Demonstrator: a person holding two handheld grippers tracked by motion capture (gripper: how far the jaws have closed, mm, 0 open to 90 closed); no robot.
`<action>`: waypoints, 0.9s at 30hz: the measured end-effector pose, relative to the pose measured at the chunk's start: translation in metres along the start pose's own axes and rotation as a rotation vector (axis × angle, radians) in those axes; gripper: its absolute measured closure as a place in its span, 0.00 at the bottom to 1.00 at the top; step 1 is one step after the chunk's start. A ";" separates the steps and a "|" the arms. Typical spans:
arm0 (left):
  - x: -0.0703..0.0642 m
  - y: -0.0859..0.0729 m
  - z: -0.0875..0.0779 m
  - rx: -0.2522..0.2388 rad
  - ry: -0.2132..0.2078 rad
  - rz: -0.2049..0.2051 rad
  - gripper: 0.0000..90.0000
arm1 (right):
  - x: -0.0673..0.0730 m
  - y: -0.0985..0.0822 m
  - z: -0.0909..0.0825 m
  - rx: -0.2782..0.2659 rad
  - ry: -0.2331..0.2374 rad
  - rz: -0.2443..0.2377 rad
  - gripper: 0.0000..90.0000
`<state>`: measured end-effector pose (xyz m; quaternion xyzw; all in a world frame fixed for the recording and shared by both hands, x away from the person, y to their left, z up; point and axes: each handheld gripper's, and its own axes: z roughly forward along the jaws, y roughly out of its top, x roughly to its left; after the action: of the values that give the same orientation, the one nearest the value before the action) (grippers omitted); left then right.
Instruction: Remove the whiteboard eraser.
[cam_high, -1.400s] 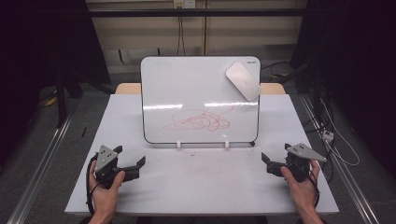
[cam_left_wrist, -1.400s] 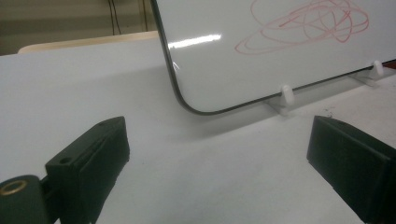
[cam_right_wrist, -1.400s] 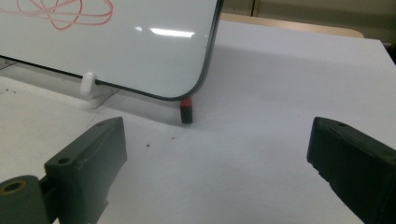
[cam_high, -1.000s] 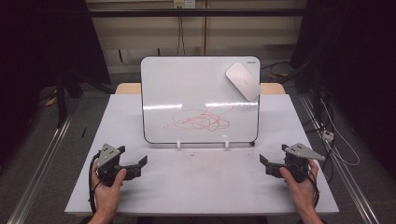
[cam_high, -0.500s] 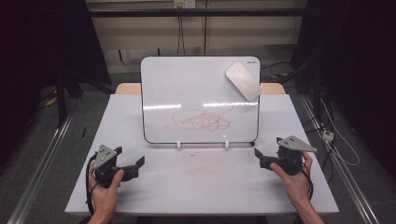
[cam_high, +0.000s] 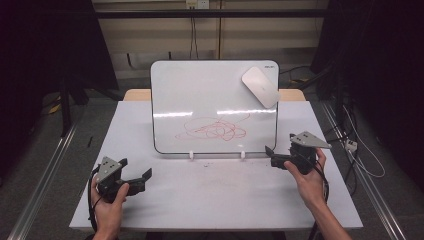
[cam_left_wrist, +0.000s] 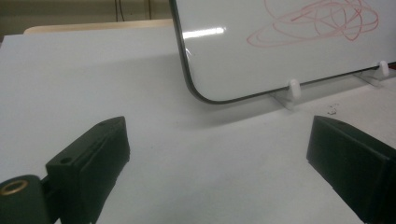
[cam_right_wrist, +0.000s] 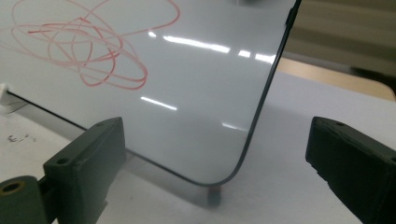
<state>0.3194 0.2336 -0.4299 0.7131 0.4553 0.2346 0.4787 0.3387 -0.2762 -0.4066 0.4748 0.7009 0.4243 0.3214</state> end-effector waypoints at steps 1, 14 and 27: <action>0.000 0.001 0.000 -0.004 0.003 0.000 0.06 | -0.001 0.005 0.001 -0.019 -0.011 -0.009 0.05; 0.001 0.004 0.010 0.001 -0.014 0.006 0.06 | 0.001 0.041 0.016 -0.044 0.003 -0.040 0.04; 0.004 0.002 0.009 0.008 -0.044 0.012 0.06 | 0.000 0.095 0.029 -0.061 0.005 -0.143 0.06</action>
<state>0.3289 0.2327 -0.4320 0.7225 0.4414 0.2199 0.4845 0.4010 -0.2494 -0.3334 0.4125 0.7205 0.4226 0.3637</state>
